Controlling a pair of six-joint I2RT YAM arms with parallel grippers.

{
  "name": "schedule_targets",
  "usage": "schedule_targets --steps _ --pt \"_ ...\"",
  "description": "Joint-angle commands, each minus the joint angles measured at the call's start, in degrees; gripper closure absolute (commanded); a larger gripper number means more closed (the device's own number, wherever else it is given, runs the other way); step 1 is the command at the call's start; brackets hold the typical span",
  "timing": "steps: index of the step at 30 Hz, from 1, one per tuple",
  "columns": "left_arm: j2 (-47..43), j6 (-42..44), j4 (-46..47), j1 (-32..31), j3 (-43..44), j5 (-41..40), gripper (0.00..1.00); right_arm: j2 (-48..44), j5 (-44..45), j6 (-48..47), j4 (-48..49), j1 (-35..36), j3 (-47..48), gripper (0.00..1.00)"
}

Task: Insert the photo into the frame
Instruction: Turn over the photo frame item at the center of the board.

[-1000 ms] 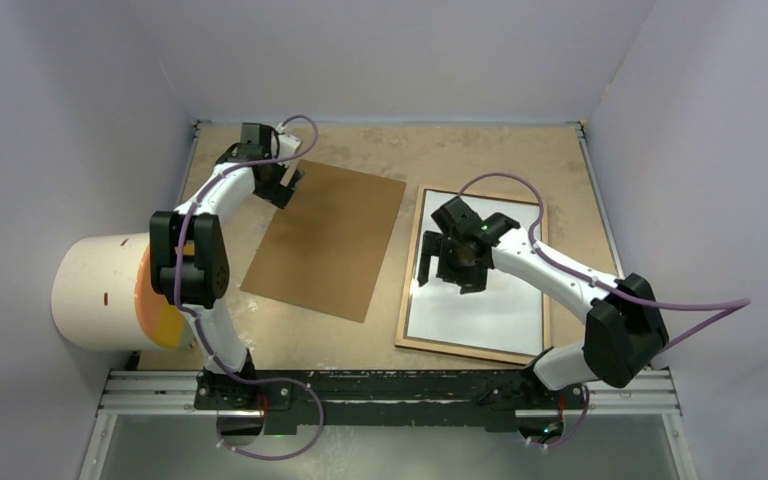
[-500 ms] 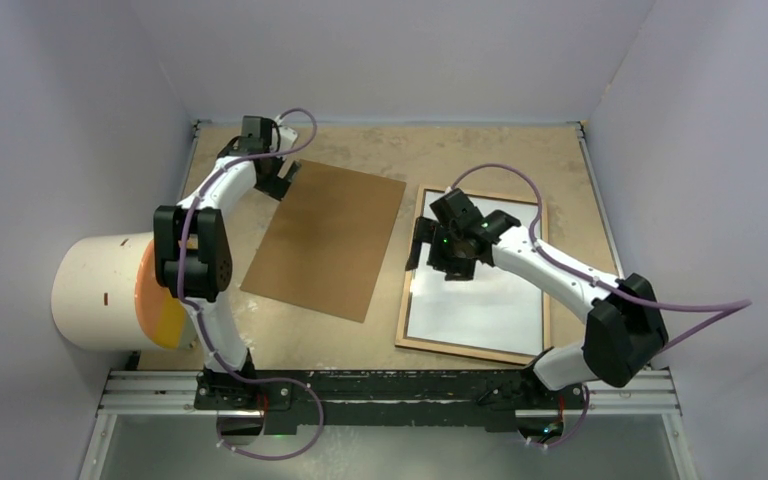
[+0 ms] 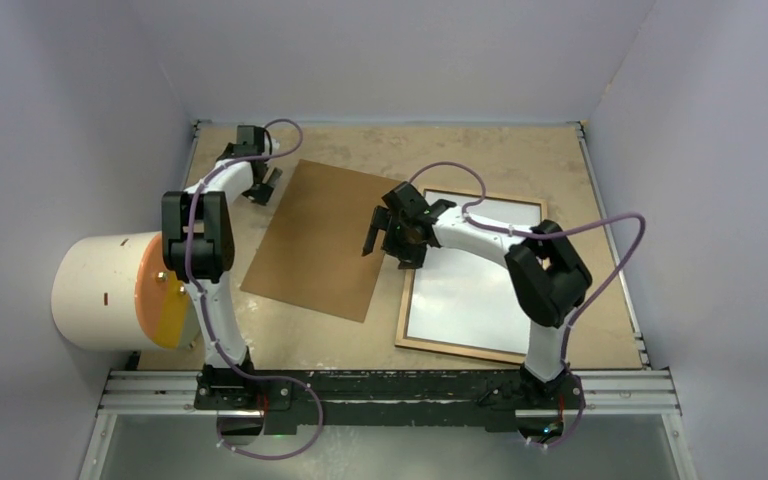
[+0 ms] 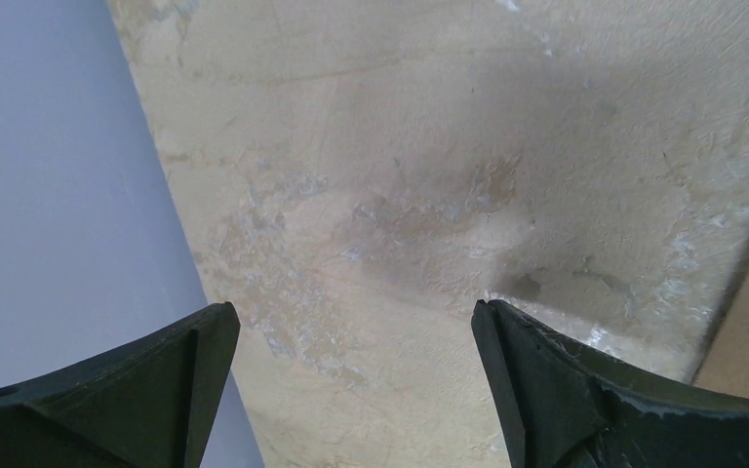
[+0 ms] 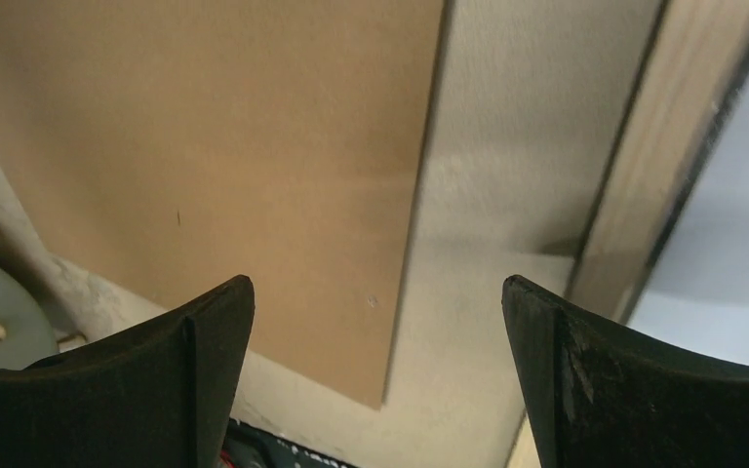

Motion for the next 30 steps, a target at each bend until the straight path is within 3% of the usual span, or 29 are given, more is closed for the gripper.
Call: schedule_targets --steps 1,11,17,30 --pt "0.6 -0.1 2.2 0.0 -1.6 -0.5 0.01 3.5 2.3 2.7 1.3 0.0 5.7 0.01" --pt "2.9 -2.4 -2.3 0.0 -4.6 10.7 0.00 8.2 6.8 7.6 0.5 0.0 5.3 0.01" --pt "2.6 -2.2 -4.6 -0.4 -7.8 18.7 0.00 11.0 6.5 9.7 2.7 0.0 6.1 0.01" --pt "-0.1 0.8 -8.3 -2.5 -11.9 28.0 0.00 14.9 2.7 13.3 8.5 -0.3 6.4 0.01"
